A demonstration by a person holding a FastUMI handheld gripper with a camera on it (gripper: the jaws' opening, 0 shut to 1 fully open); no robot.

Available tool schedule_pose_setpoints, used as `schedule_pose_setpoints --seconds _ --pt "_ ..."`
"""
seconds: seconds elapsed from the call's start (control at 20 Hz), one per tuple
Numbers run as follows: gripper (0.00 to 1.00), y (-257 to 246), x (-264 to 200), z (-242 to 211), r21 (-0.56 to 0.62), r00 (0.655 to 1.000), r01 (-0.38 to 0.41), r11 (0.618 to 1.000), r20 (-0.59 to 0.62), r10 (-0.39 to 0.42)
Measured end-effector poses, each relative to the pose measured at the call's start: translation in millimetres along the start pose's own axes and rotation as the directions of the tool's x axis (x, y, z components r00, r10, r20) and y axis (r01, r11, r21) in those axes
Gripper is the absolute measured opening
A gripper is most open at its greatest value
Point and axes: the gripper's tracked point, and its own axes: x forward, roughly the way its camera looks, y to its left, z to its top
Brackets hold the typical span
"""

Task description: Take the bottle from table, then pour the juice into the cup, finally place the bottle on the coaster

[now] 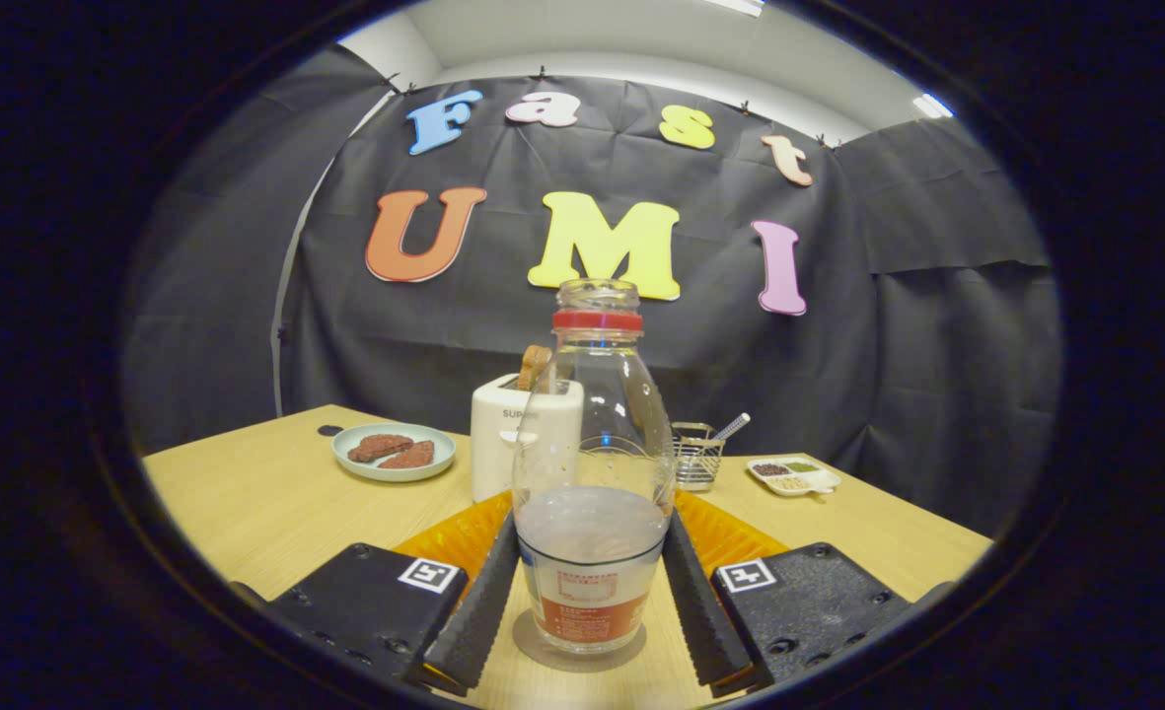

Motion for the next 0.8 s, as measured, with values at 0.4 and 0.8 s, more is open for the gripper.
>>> schedule_pose_setpoints --seconds 0.4,0.8 --pt "0.82 -2 8 -21 0.064 0.999 -0.022 0.998 -0.044 0.025" --pt "0.91 -4 2 -10 0.085 1.000 -0.027 0.996 0.000 0.027"
